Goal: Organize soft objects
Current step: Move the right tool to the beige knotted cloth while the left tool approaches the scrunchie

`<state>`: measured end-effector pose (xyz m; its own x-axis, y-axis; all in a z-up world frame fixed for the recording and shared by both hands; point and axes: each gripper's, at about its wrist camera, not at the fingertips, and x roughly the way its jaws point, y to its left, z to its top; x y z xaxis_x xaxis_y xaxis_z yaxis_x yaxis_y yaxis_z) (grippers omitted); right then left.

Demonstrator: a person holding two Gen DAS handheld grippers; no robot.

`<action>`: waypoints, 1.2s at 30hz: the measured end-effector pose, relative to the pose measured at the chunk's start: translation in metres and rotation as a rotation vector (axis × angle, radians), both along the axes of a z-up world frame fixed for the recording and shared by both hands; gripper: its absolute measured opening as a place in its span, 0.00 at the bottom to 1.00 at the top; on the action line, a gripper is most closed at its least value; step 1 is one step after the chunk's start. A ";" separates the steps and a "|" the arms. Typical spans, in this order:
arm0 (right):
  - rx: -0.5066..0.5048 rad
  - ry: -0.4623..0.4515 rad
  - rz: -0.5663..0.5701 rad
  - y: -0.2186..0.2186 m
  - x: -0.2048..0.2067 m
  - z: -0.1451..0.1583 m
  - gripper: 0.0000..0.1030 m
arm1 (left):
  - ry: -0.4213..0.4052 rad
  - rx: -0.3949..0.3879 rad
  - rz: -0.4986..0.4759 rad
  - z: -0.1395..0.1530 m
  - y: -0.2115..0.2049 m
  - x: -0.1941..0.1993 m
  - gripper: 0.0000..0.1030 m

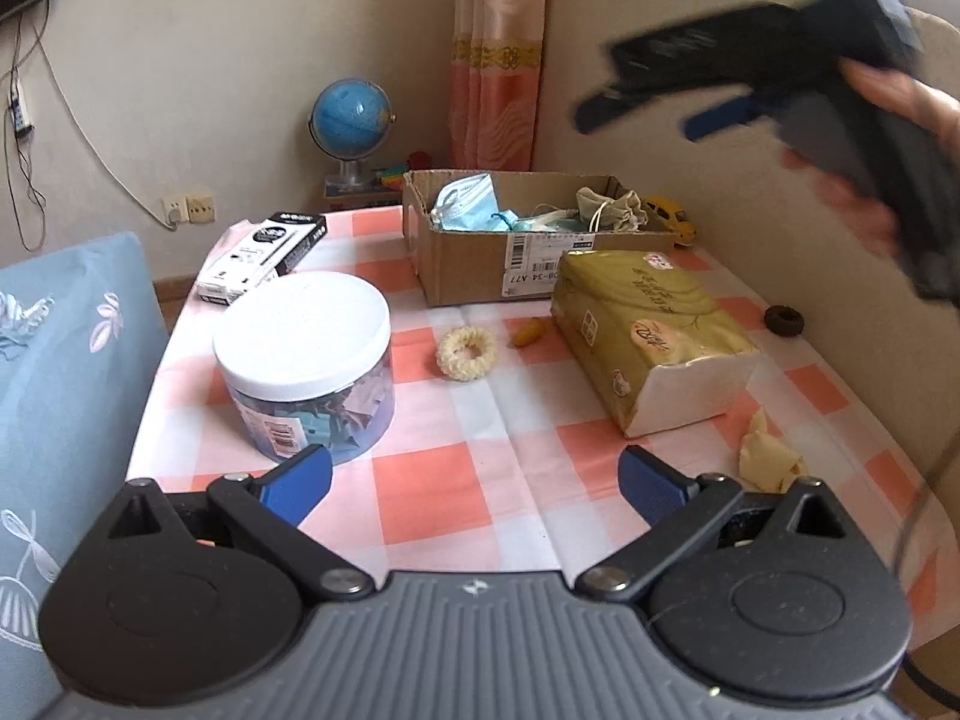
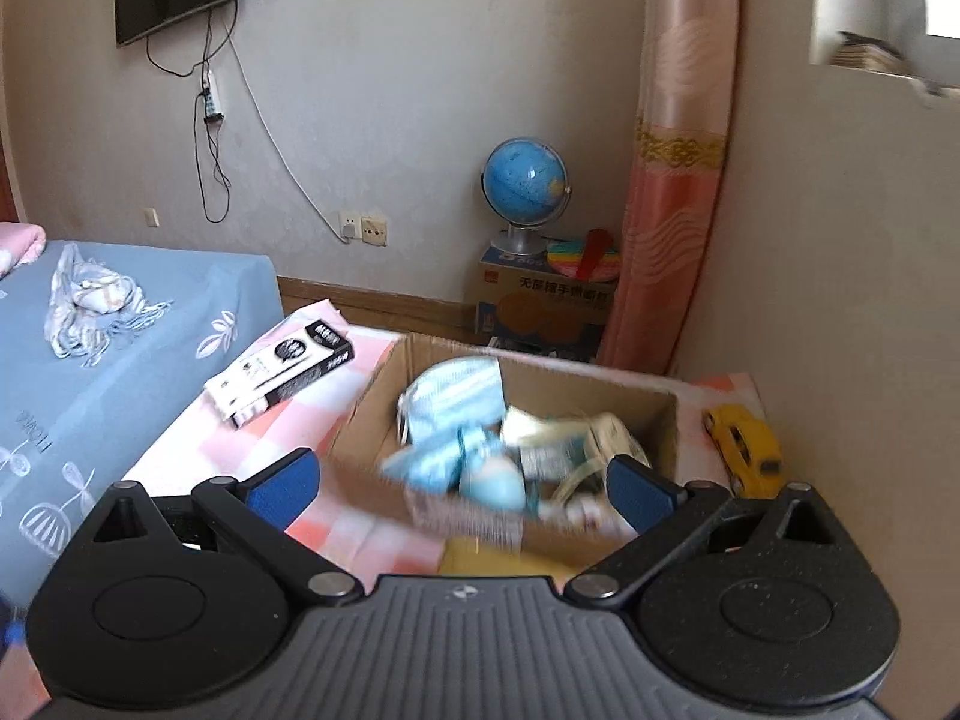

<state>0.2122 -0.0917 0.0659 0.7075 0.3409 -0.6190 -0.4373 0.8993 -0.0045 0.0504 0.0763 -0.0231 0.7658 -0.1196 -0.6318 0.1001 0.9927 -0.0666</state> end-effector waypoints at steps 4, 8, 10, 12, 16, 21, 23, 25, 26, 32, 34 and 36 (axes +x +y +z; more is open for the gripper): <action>-0.002 -0.028 -0.020 -0.025 -0.051 -0.006 1.00 | -0.013 0.018 0.002 0.004 -0.003 -0.009 0.98; -0.002 -0.008 -0.034 -0.046 -0.087 -0.025 1.00 | -0.001 0.019 0.010 0.003 -0.005 -0.017 0.98; -0.001 0.012 -0.045 -0.056 -0.102 -0.039 1.00 | 0.003 0.023 0.009 0.002 -0.007 -0.021 0.98; -0.019 0.026 -0.056 -0.063 -0.115 -0.054 1.00 | 0.007 0.027 0.008 0.002 -0.009 -0.024 0.98; -0.073 0.053 -0.061 -0.071 -0.133 -0.085 1.00 | 0.000 0.040 -0.008 0.003 -0.014 -0.026 0.98; -0.094 0.126 -0.082 -0.082 -0.139 -0.117 1.00 | 0.003 0.045 -0.032 -0.002 -0.018 -0.023 0.98; -0.075 0.145 -0.091 -0.085 -0.139 -0.126 1.00 | 0.010 0.047 -0.046 -0.006 -0.019 -0.019 0.98; -0.075 0.151 -0.099 -0.086 -0.140 -0.131 1.00 | 0.021 0.055 -0.057 -0.010 -0.022 -0.013 0.98; -0.077 0.151 -0.102 -0.086 -0.140 -0.135 1.00 | 0.025 0.056 -0.063 -0.012 -0.023 -0.010 0.98; -0.084 0.152 -0.105 -0.087 -0.139 -0.146 1.00 | 0.038 0.082 -0.100 -0.023 -0.028 0.013 0.95; -0.081 0.145 -0.101 -0.087 -0.139 -0.147 1.00 | 0.029 0.094 -0.115 -0.025 -0.030 0.020 0.92; -0.077 0.135 -0.093 -0.088 -0.139 -0.148 1.00 | 0.018 0.115 -0.123 -0.027 -0.032 0.027 0.84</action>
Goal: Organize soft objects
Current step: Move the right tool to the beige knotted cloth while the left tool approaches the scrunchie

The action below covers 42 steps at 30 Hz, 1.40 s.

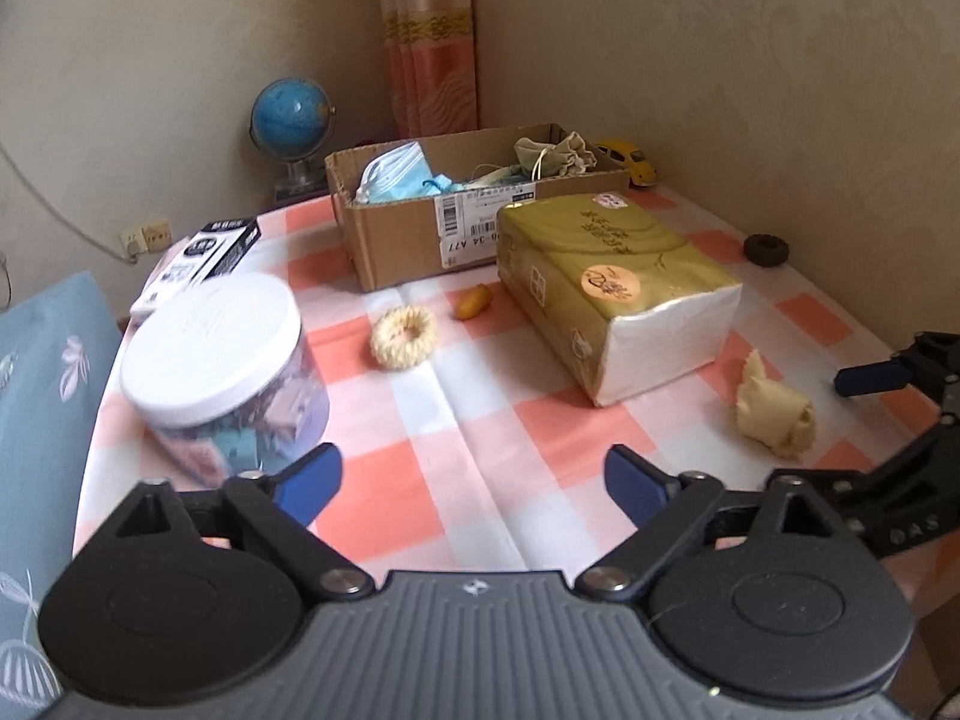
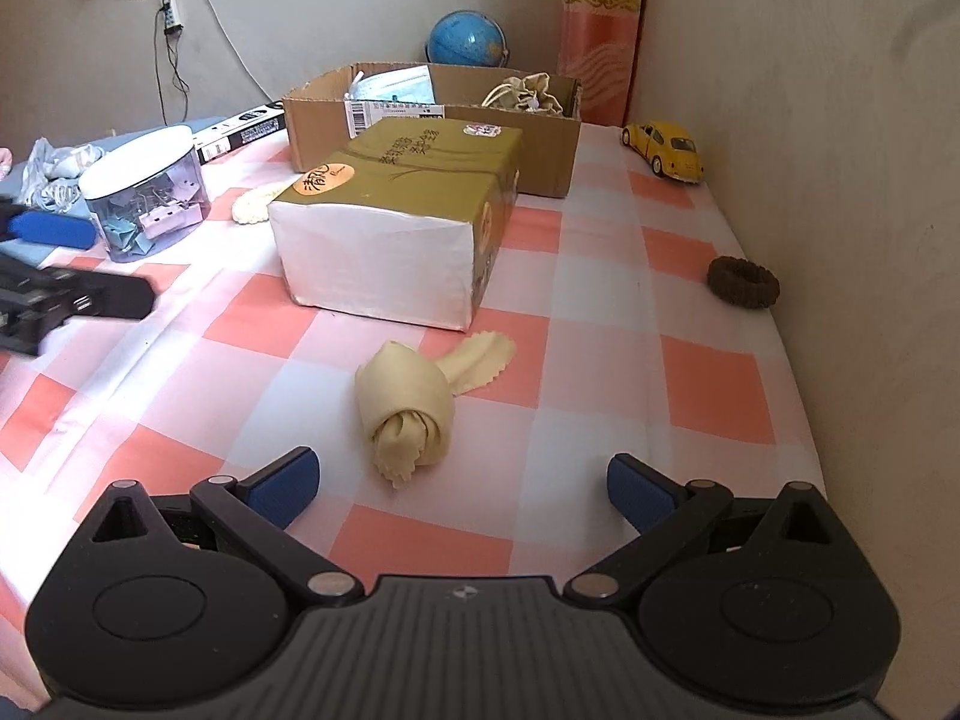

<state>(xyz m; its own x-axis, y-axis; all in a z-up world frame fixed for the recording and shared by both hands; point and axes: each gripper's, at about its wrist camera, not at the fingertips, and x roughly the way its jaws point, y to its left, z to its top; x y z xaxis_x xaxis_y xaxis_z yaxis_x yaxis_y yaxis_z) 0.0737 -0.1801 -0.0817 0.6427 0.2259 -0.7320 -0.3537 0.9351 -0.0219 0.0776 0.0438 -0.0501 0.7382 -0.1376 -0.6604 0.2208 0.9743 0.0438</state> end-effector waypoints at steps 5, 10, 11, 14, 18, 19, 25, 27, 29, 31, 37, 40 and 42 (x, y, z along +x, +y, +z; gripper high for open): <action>0.006 -0.016 -0.018 0.001 0.000 -0.001 1.00 | -0.018 0.044 0.008 -0.007 -0.006 0.020 0.65; 0.011 -0.029 -0.024 0.001 -0.001 -0.002 1.00 | -0.029 0.062 0.049 -0.011 -0.010 0.044 0.59; 0.012 -0.029 -0.025 0.001 -0.001 -0.002 1.00 | -0.036 0.072 0.059 -0.012 -0.012 0.049 0.57; 0.011 -0.029 -0.026 0.001 -0.001 -0.002 1.00 | -0.055 0.080 0.074 -0.014 -0.015 0.064 0.55; 0.011 -0.032 -0.031 0.001 -0.002 -0.002 1.00 | -0.053 0.086 0.085 -0.015 -0.017 0.085 0.55; 0.011 -0.031 -0.032 0.002 -0.002 -0.002 1.00 | -0.047 0.087 0.079 -0.013 -0.018 0.090 0.55; 0.008 -0.025 -0.022 0.001 -0.004 -0.001 1.00 | 0.061 0.125 -0.042 0.002 -0.016 0.119 0.55; 0.008 -0.024 -0.021 0.001 -0.004 -0.001 1.00 | 0.141 0.126 -0.109 0.007 -0.013 0.132 0.55; 0.008 -0.026 -0.020 0.001 -0.005 -0.001 1.00 | 0.213 0.149 -0.163 0.011 -0.011 0.143 0.55; 0.009 -0.027 -0.018 0.001 -0.006 -0.001 1.00 | 0.246 0.190 -0.196 0.011 -0.011 0.149 0.56; 0.008 -0.027 -0.004 0.000 -0.006 -0.002 1.00 | 0.340 0.277 -0.233 -0.004 -0.010 0.168 0.56; 0.008 -0.026 0.008 0.000 -0.008 -0.002 1.00 | 0.360 0.263 -0.245 -0.007 -0.007 0.172 0.56; 0.008 -0.026 0.014 0.000 -0.009 -0.002 1.00 | 0.369 0.253 -0.247 -0.007 -0.006 0.173 0.56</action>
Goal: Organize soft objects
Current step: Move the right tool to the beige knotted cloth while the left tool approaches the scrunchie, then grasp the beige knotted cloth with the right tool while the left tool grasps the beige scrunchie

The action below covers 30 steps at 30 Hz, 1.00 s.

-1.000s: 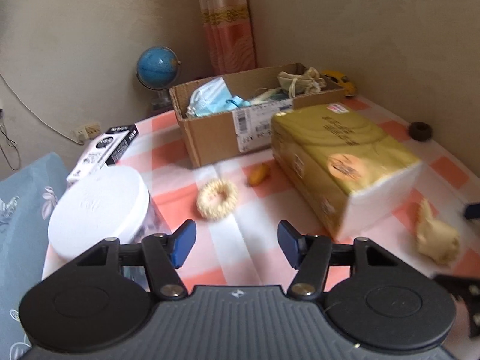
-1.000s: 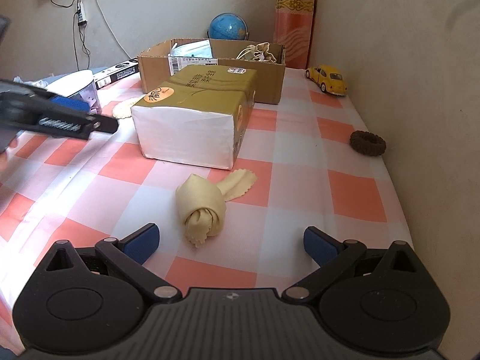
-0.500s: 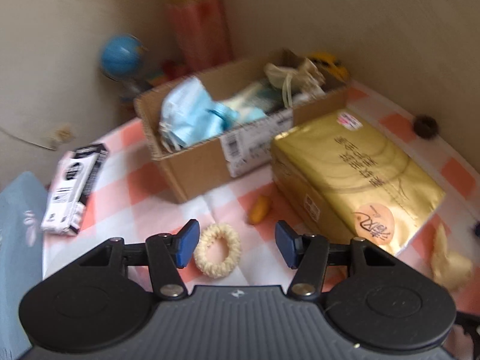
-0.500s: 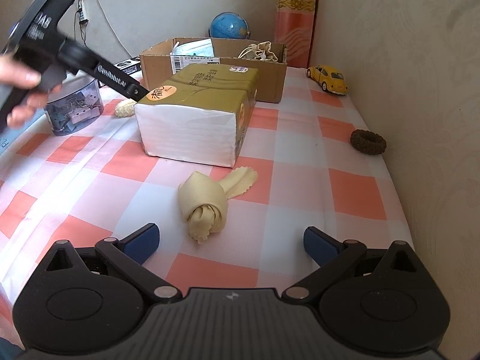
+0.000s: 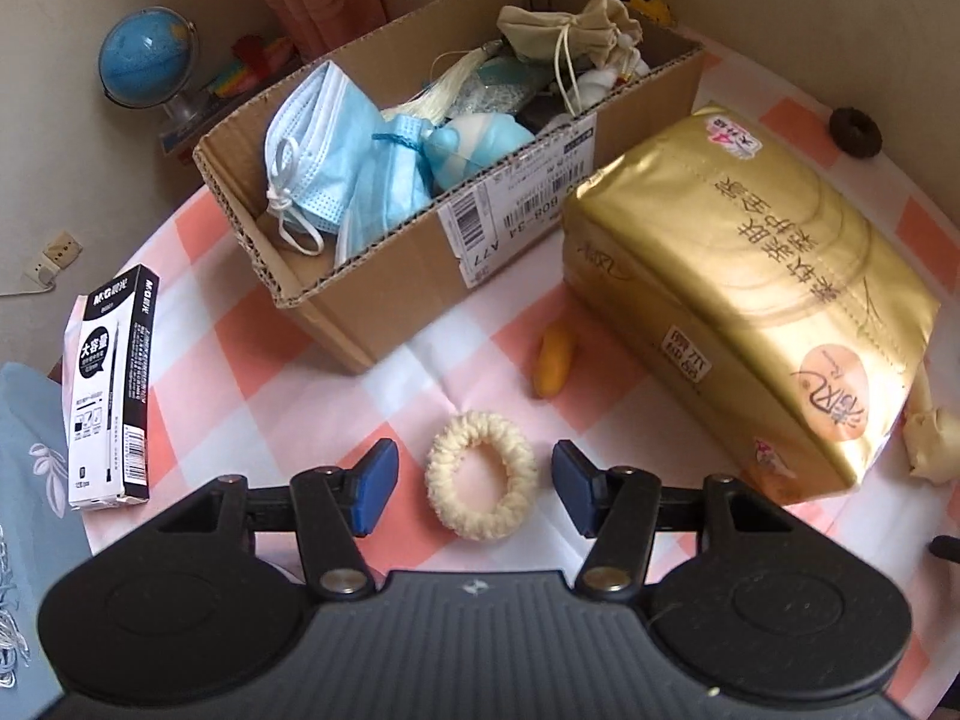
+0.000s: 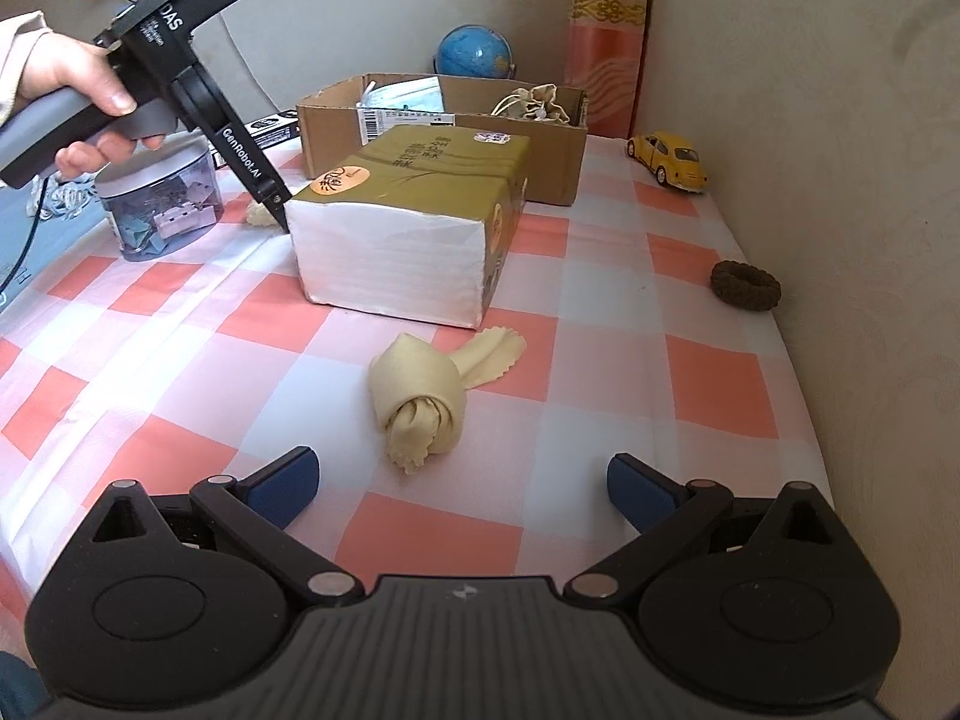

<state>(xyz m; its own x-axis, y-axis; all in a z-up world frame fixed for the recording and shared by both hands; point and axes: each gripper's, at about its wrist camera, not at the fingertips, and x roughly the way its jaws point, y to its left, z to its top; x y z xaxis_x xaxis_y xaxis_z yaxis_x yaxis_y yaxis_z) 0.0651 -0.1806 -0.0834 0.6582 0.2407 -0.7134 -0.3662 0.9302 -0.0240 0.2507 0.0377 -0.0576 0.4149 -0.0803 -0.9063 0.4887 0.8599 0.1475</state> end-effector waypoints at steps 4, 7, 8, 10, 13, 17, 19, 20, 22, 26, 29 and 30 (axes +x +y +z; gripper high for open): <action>-0.002 0.005 0.015 0.002 0.001 0.001 1.00 | 0.016 -0.029 -0.001 -0.001 0.003 0.000 0.53; -0.005 0.008 0.032 0.005 0.004 0.001 1.00 | 0.020 -0.042 -0.008 -0.001 0.002 -0.001 0.52; -0.007 0.009 0.039 0.007 0.006 0.001 1.00 | 0.021 -0.045 -0.013 -0.002 0.002 -0.002 0.52; -0.007 0.007 0.045 0.010 0.010 0.001 0.98 | 0.021 -0.050 -0.017 -0.001 -0.001 -0.005 0.52; -0.006 0.004 0.056 0.014 0.016 0.004 0.87 | 0.024 -0.055 -0.022 -0.001 -0.002 -0.005 0.52; -0.013 0.000 0.048 0.015 0.023 0.008 0.69 | 0.025 -0.059 -0.023 -0.001 -0.003 -0.005 0.52; -0.016 0.001 0.047 0.016 0.023 0.009 0.62 | 0.027 -0.065 -0.020 -0.001 -0.001 -0.005 0.52; -0.018 0.001 0.048 0.017 0.022 0.010 0.56 | 0.029 -0.070 -0.018 -0.001 -0.001 -0.005 0.51; -0.022 0.001 0.050 0.018 0.021 0.011 0.48 | 0.032 -0.079 -0.020 -0.002 0.002 -0.004 0.47; -0.037 0.009 0.044 0.021 0.021 0.013 0.34 | 0.032 -0.090 -0.031 -0.003 0.002 -0.007 0.38; -0.048 0.017 0.038 0.021 0.021 0.015 0.33 | 0.035 -0.095 -0.041 -0.003 -0.001 -0.010 0.37; -0.055 0.017 0.037 0.022 0.020 0.015 0.33 | 0.033 -0.094 -0.043 -0.003 -0.003 -0.012 0.36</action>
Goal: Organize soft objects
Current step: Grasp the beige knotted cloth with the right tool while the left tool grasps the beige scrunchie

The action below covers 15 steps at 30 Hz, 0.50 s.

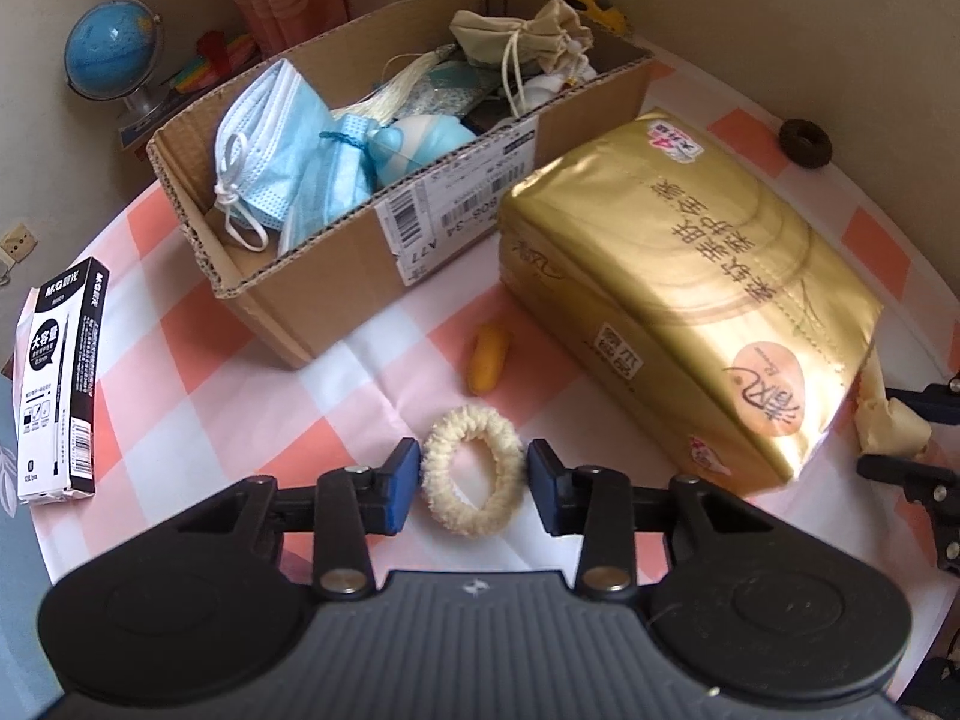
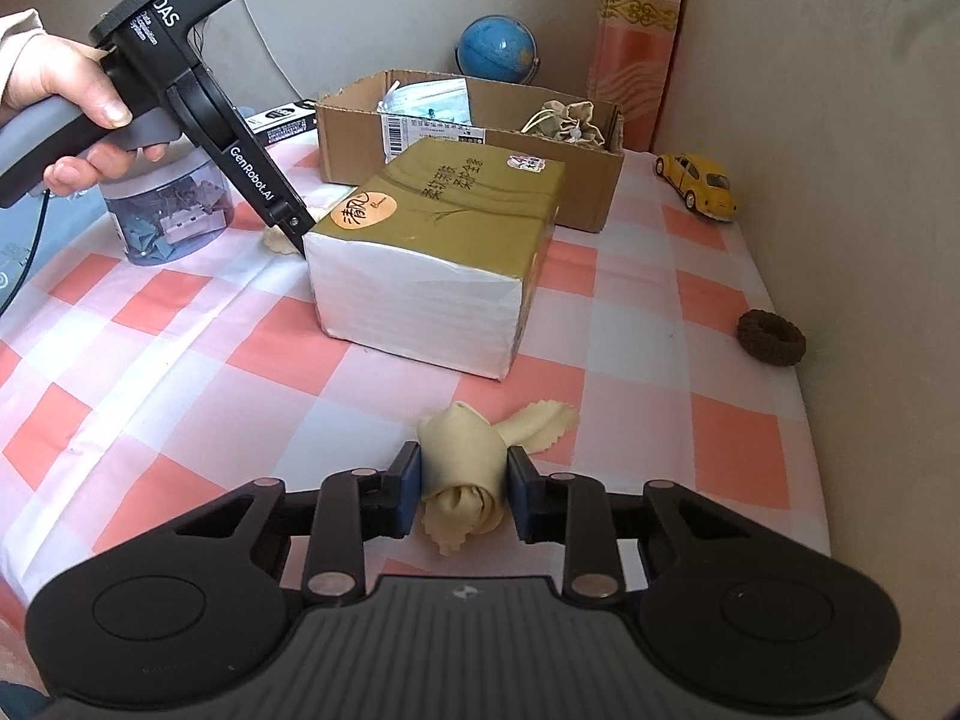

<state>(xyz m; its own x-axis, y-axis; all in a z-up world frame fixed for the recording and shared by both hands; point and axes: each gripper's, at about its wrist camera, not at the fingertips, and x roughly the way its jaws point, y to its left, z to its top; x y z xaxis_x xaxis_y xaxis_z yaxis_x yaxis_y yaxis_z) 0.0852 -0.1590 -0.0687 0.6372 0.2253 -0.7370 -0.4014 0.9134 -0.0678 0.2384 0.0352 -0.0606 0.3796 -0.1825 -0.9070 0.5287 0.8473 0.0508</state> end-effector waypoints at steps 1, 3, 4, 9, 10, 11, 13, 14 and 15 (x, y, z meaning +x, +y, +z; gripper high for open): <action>-0.005 0.001 -0.001 0.000 -0.001 0.000 0.33 | -0.001 0.001 -0.002 0.000 -0.001 -0.001 0.36; -0.007 0.001 -0.005 -0.001 -0.002 0.002 0.32 | 0.002 -0.002 -0.007 0.000 -0.003 -0.003 0.33; -0.009 0.000 -0.006 -0.002 -0.003 0.003 0.32 | 0.003 -0.004 -0.007 0.001 -0.002 -0.004 0.33; -0.014 -0.012 -0.015 -0.004 -0.007 0.011 0.32 | -0.016 -0.020 -0.014 0.011 -0.003 -0.009 0.32; -0.016 -0.016 -0.015 -0.005 -0.008 0.013 0.32 | -0.019 -0.022 -0.015 0.013 -0.003 -0.010 0.32; -0.017 -0.022 -0.017 -0.005 -0.009 0.015 0.32 | -0.023 -0.025 -0.016 0.016 -0.004 -0.011 0.32; -0.015 -0.029 -0.017 -0.006 -0.010 0.018 0.32 | -0.029 -0.033 -0.018 0.022 -0.004 -0.013 0.32; -0.013 -0.033 -0.019 -0.007 -0.011 0.020 0.32 | -0.034 -0.036 -0.019 0.026 -0.003 -0.016 0.32; -0.011 -0.035 -0.020 -0.008 -0.011 0.022 0.32 | -0.039 -0.039 -0.020 0.029 -0.001 -0.018 0.32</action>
<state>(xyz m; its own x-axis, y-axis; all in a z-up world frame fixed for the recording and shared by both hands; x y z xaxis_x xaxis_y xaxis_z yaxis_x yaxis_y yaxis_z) 0.0739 -0.1670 -0.0468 0.6672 0.2040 -0.7164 -0.3800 0.9204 -0.0917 0.2204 0.0337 -0.0317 0.4105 -0.2258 -0.8834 0.5441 0.8381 0.0386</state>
